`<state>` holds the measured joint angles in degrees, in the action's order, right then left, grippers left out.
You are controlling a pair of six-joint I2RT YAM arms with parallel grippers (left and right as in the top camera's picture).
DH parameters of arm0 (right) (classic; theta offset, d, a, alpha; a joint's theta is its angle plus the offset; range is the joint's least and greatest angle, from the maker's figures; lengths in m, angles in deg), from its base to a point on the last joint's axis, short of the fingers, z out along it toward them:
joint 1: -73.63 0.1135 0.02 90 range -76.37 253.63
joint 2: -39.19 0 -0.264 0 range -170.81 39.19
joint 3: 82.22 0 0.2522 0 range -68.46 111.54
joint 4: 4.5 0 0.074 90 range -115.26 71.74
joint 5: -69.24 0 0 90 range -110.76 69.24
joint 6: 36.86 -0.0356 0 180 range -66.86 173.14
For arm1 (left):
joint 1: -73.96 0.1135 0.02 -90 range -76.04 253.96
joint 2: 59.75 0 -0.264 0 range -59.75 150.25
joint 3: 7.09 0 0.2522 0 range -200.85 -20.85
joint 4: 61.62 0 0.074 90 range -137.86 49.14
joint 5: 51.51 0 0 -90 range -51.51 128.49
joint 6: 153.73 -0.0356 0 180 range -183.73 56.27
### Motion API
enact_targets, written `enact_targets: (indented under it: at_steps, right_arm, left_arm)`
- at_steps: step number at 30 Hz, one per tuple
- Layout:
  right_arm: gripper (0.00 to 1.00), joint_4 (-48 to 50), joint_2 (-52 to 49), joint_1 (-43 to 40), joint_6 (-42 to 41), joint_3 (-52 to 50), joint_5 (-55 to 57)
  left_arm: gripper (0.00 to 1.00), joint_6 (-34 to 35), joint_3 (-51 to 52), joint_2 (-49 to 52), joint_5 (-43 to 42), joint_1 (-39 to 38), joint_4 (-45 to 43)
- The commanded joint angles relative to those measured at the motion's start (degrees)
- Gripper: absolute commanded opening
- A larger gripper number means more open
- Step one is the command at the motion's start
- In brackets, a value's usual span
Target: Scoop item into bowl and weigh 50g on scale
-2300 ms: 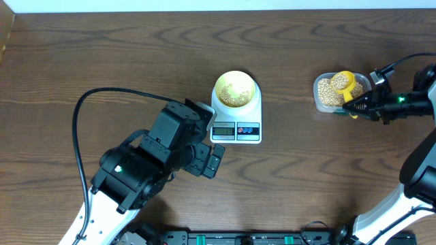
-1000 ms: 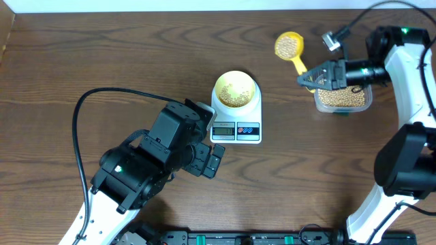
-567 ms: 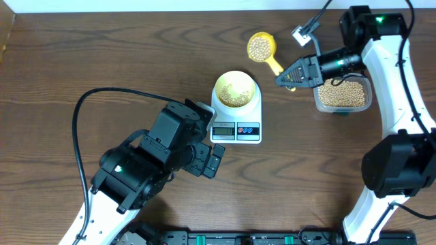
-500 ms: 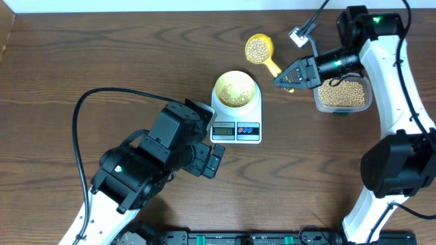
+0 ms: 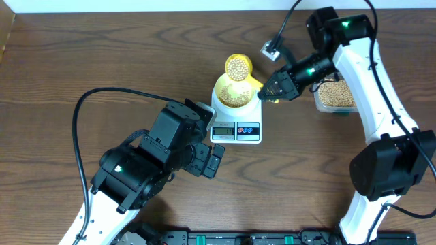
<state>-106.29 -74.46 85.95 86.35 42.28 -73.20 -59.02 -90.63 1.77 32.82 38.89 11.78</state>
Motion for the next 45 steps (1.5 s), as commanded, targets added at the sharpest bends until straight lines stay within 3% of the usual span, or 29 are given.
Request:
enact_targets:
  at_steps: [1,19,45]
  right_arm:
    - [0.01,1.4,-0.2,0.7,-0.5,1.0,1.1]
    - [0.01,4.2,-4.7,1.0,-1.5,0.9,6.3]
    - [0.01,9.2,-5.6,6.2,-7.7,0.9,25.6]
  left_arm:
    - [1.0,0.3,-0.7,0.2,0.1,0.2,0.1]
    - [1.0,0.3,-0.7,0.2,0.1,0.2,0.1]
    - [1.0,0.3,-0.7,0.2,0.1,0.2,0.1]
